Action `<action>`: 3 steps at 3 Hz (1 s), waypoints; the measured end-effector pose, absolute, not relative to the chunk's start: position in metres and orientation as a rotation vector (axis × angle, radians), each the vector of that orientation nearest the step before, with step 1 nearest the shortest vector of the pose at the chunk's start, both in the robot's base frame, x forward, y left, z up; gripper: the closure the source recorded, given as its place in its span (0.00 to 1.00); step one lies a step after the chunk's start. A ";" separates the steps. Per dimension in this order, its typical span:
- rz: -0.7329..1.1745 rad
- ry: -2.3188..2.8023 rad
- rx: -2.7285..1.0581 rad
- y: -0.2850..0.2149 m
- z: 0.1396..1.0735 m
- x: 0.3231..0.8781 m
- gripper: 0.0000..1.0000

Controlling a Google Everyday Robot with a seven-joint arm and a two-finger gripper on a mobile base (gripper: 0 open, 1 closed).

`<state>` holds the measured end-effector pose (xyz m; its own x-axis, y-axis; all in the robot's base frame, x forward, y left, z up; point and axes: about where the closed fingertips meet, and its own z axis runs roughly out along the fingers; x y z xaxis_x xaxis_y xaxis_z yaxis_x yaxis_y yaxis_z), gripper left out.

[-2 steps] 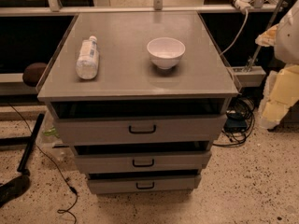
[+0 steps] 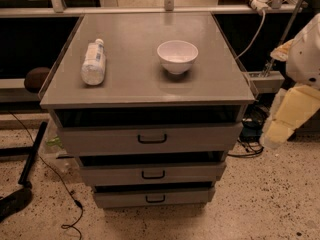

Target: Open top drawer

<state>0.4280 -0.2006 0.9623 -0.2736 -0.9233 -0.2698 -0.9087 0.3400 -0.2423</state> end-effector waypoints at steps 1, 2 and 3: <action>0.043 2.285 -1.473 -0.179 0.937 0.420 0.00; 0.202 2.308 -1.311 -0.143 0.902 0.414 0.00; 0.343 2.340 -1.122 -0.100 0.874 0.408 0.00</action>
Offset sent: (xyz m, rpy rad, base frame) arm -0.0174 0.1055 -0.1047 0.4532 0.0740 -0.2757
